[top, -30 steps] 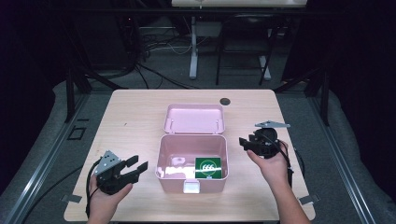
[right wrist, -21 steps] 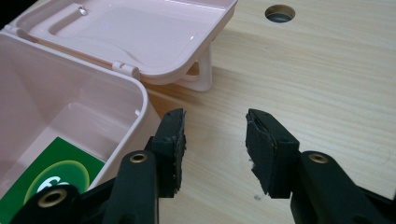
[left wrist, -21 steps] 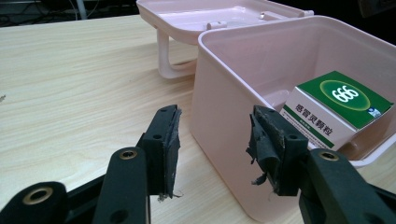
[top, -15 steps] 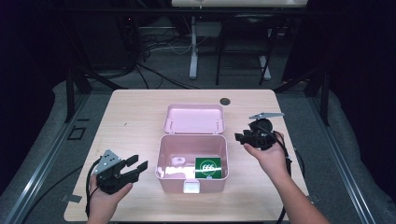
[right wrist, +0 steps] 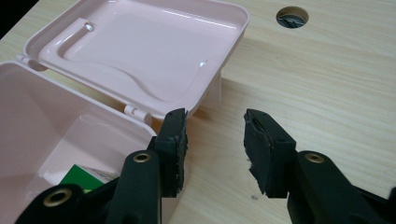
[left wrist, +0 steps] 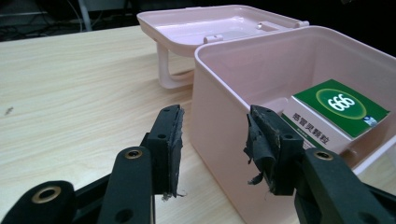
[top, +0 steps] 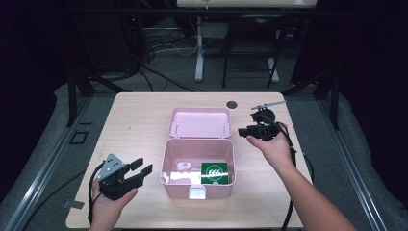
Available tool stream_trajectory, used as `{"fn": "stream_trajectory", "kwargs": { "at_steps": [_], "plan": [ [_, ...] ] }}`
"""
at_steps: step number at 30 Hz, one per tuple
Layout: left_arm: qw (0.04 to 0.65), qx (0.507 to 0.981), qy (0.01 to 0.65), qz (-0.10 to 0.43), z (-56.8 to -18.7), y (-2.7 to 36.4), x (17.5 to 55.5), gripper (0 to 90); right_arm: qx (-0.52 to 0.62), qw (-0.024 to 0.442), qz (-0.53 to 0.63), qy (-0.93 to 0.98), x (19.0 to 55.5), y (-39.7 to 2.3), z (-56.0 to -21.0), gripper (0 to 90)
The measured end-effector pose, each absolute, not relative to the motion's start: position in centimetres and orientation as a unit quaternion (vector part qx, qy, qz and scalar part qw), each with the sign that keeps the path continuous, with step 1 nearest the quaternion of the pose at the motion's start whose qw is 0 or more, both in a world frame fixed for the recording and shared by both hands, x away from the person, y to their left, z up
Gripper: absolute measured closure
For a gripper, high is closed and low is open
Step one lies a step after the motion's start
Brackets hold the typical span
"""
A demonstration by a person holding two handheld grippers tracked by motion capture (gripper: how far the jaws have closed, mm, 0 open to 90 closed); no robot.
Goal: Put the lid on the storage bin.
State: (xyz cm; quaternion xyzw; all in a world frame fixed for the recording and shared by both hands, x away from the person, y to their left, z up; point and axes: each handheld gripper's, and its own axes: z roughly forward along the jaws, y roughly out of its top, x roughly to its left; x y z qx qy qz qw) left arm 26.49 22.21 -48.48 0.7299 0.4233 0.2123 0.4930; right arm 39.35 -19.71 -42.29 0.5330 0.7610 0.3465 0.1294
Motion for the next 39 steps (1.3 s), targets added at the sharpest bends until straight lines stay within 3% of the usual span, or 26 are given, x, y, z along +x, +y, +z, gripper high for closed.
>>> {"fn": "stream_trajectory", "kwargs": {
  "at_steps": [10,39],
  "plan": [
    [0.498,0.741,0.41,0.186,-48.7,21.7,26.9,51.3,0.531,0.122,0.33,0.771,40.8,-18.1,-41.6,58.2],
    [0.478,0.774,0.378,0.174,-48.5,18.9,27.1,60.3,0.555,0.107,0.299,0.769,44.9,-15.3,-40.8,57.8]
  ]
}}
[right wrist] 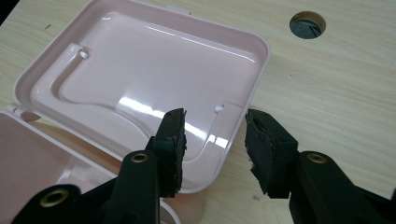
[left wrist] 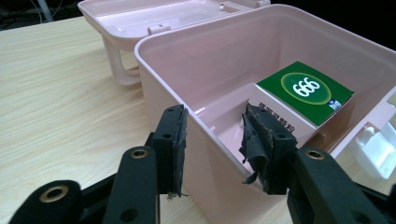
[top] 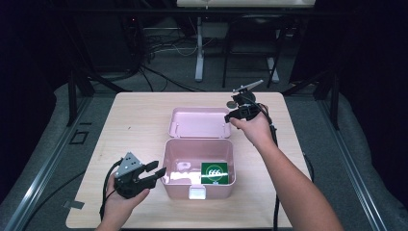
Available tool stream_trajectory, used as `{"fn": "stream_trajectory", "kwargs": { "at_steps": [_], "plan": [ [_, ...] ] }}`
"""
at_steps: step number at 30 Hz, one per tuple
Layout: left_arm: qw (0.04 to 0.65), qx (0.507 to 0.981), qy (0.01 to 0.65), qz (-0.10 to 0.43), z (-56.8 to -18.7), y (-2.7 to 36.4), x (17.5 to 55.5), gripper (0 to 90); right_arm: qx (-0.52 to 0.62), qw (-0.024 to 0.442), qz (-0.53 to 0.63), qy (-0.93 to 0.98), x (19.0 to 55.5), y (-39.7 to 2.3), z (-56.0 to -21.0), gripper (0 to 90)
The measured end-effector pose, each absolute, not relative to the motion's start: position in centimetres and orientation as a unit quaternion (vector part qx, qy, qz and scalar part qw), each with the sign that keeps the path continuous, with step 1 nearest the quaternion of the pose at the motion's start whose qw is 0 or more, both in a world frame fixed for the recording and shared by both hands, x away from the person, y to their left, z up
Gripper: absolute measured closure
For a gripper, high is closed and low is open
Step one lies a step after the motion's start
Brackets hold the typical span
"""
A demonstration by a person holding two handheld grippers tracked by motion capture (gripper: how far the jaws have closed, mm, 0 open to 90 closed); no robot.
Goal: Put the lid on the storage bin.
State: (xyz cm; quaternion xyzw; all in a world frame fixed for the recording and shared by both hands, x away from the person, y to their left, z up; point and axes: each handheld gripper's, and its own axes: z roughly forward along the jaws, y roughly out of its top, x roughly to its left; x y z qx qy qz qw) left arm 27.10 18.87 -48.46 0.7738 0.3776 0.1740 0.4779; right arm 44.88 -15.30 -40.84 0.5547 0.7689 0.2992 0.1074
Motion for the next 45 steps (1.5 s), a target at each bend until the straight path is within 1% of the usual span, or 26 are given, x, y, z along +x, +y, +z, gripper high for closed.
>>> {"fn": "stream_trajectory", "kwargs": {
  "at_steps": [2,3,6,13,37,45],
  "plan": [
    [0.476,0.776,0.377,0.174,-48.4,18.8,27.1,64.2,0.557,0.107,0.299,0.768,45.1,-15.2,-40.9,57.9],
    [0.476,0.776,0.376,0.174,-48.4,18.8,27.1,64.2,0.559,0.105,0.3,0.766,45.2,-15.2,-40.9,58.0],
    [0.476,0.779,0.37,0.174,-48.5,18.6,27.0,69.0,0.564,0.103,0.296,0.764,45.8,-15.0,-41.3,59.1],
    [0.471,0.781,0.368,0.181,-48.7,18.6,26.9,75.6,0.577,0.1,0.286,0.759,46.7,-14.6,-42.2,61.9],
    [0.475,0.778,0.367,0.189,-48.8,18.5,26.8,77.6,0.623,0.1,0.274,0.726,49.6,-15.1,-44.8,65.9],
    [0.477,0.776,0.367,0.188,-48.8,18.5,26.7,77.7,0.633,0.098,0.267,0.72,50.4,-14.9,-46.1,69.6]
  ]
}}
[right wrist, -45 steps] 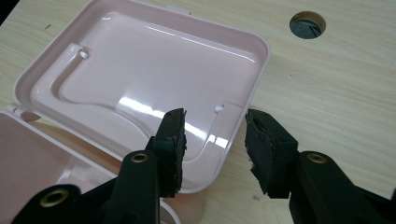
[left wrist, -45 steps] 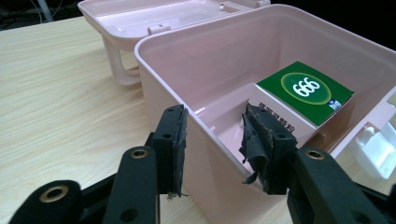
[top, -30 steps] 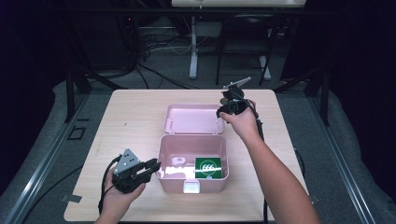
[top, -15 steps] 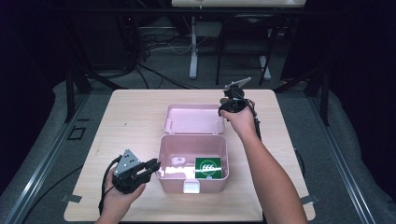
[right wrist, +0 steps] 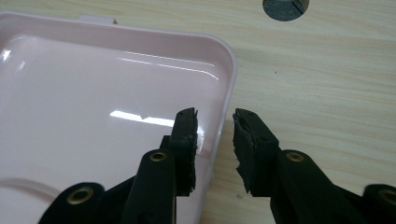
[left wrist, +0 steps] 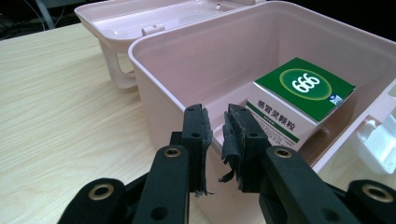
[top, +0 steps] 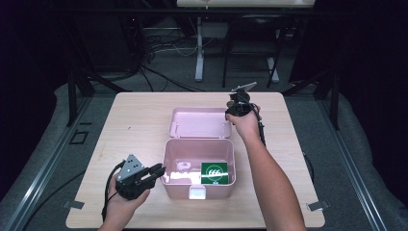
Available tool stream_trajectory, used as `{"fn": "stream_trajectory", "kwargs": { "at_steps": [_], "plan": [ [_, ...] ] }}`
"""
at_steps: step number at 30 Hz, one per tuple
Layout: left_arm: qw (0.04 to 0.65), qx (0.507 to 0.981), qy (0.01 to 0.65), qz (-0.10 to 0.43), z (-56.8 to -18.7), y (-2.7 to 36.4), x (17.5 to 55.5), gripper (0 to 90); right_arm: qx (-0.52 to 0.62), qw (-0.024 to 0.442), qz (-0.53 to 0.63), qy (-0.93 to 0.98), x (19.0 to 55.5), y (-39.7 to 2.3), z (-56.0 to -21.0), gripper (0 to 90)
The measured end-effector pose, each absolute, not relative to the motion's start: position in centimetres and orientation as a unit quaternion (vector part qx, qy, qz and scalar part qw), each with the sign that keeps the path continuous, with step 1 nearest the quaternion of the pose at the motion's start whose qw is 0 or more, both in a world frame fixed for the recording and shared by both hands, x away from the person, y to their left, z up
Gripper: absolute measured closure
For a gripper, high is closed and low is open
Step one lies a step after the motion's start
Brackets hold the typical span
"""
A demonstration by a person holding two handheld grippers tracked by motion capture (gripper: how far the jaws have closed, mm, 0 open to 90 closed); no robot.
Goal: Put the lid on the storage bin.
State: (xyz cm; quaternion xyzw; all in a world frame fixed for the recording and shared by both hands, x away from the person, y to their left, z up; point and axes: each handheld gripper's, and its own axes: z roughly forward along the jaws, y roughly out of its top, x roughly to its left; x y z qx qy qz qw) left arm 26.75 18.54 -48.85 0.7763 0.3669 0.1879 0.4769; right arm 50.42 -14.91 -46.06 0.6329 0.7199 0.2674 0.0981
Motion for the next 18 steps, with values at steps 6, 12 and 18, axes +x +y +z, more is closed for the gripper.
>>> {"fn": "stream_trajectory", "kwargs": {
  "at_steps": [6,12,18],
  "plan": [
    [0.477,0.777,0.366,0.188,-48.9,18.6,26.8,77.7,0.639,0.098,0.258,0.718,50.8,-14.7,-46.9,71.8],
    [0.477,0.777,0.365,0.187,-48.8,18.6,26.8,77.7,0.646,0.09,0.259,0.712,51.2,-14.6,-47.5,76.9],
    [0.477,0.777,0.366,0.186,-48.8,18.6,26.8,77.8,0.651,0.082,0.258,0.709,51.3,-14.5,-47.6,78.4]
  ]
}}
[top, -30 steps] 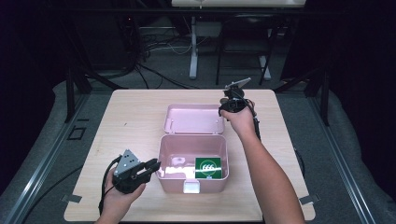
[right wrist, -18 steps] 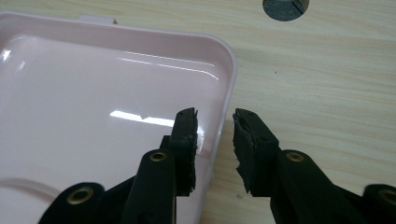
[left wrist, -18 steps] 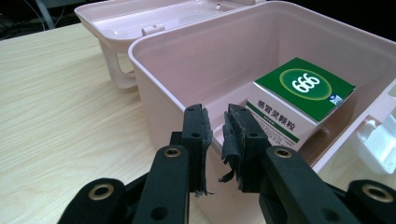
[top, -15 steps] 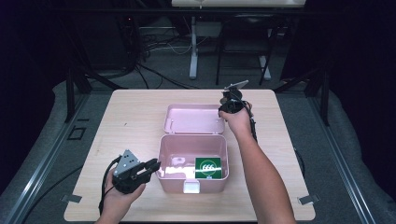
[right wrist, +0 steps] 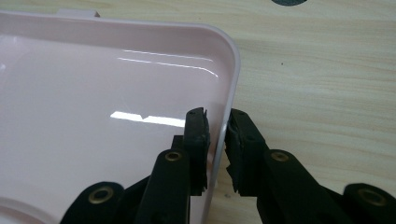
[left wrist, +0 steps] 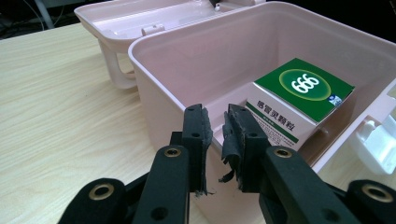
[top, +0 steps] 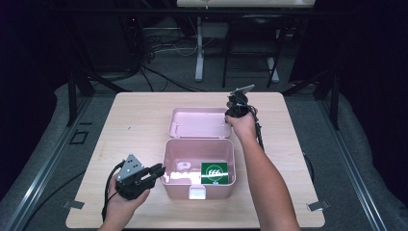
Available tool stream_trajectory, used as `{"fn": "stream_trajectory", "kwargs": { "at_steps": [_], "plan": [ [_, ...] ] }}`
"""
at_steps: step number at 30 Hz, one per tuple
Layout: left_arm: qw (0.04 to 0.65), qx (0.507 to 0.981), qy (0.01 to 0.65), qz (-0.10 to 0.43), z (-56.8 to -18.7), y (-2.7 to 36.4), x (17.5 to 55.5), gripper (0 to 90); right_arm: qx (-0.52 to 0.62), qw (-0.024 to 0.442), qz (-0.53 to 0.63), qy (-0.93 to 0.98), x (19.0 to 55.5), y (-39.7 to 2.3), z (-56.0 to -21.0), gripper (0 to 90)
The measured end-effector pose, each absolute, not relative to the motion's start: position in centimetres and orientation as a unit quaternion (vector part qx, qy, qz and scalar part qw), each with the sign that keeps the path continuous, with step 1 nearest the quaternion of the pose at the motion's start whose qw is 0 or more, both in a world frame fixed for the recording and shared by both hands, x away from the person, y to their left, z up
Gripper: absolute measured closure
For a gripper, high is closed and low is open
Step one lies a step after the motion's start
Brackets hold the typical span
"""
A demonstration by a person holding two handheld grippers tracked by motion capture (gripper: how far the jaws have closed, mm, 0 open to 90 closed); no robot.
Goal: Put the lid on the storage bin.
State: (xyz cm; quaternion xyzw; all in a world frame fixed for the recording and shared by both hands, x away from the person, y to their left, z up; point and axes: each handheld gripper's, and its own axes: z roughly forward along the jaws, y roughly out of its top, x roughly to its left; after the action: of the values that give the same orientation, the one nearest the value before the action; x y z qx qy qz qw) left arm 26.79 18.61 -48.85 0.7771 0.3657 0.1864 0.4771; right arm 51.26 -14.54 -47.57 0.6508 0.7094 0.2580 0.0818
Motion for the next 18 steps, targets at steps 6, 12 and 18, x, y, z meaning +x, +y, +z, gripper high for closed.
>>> {"fn": "stream_trajectory", "kwargs": {
  "at_steps": [6,12,18],
  "plan": [
    [0.478,0.776,0.366,0.187,-48.85,18.61,26.78,78.2,0.654,0.08,0.259,0.706,51.37,-14.57,-47.66,79.7],
    [0.478,0.776,0.366,0.188,-48.86,18.59,26.78,78.3,0.655,0.087,0.257,0.705,51.22,-14.64,-47.3,83.0],
    [0.478,0.776,0.367,0.188,-48.85,18.61,26.78,78.6,0.65,0.102,0.26,0.707,51.04,-14.45,-47.06,83.9]
  ]
}}
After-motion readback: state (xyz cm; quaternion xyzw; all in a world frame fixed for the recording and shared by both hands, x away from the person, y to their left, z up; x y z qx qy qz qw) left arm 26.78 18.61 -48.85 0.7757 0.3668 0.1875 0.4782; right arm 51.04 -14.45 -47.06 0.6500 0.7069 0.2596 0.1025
